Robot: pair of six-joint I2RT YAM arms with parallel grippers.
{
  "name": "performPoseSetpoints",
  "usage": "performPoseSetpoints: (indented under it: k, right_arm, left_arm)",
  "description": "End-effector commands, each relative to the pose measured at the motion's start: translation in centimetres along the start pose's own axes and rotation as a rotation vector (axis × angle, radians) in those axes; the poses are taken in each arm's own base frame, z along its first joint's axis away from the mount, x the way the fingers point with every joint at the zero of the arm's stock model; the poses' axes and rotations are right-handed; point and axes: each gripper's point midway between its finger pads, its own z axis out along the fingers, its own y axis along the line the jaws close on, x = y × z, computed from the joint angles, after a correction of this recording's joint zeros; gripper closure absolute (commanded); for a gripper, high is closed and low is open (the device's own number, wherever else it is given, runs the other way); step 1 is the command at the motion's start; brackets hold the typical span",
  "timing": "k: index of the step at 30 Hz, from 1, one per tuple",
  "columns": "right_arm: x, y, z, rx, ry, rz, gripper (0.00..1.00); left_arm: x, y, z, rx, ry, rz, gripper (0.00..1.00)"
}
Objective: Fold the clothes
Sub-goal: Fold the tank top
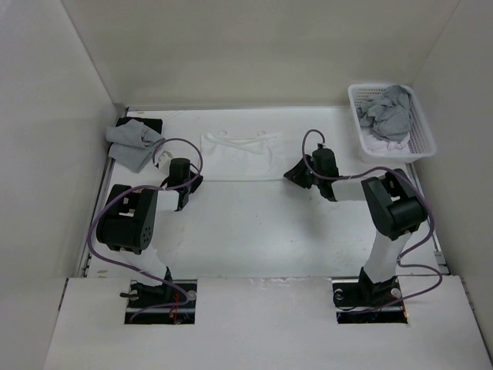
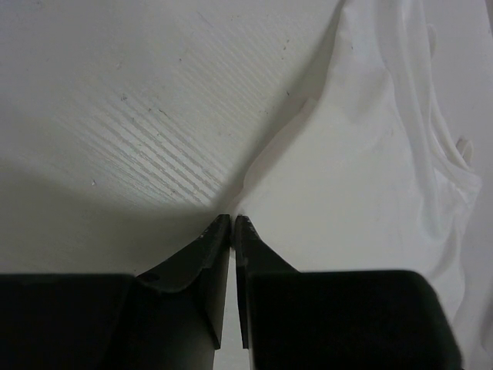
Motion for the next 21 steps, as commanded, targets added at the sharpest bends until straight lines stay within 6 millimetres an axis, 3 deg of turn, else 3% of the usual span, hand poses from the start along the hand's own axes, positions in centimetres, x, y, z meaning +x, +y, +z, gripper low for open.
performPoseSetpoints:
  k: [1,7,11,15,21]
  right_arm:
    - [-1.7,2.4,0.9,-0.074,-0.03,0.007,0.7]
    - [-2.8,2.5,1.0,-0.065,-0.058,0.02,0.92]
    - [-3.9,4.1,-1.9,-0.095,-0.123,-0.021,0.97]
    - [-2.9,6.0,-7.6,-0.12,-0.165,-0.114,0.97]
    - [1.5,7.7,-18.9,-0.142,-0.194,-0.282,0.96]
  left_arm:
    - [0.2,0.2,0.1,-0.006,-0.001,0.002,0.94]
    - [-0.2,-0.7,-0.4,0.02,-0.011,0.007,0.97]
    - [-1.0,-2.7,-2.5,0.086,-0.029,0.012,1.0]
    - [-1.9,-5.3,-8.4,0.205,-0.041,0.029,1.0]
    - [-5.9,-7.8,-21.0,0.371,-0.149,0.082,1.0]
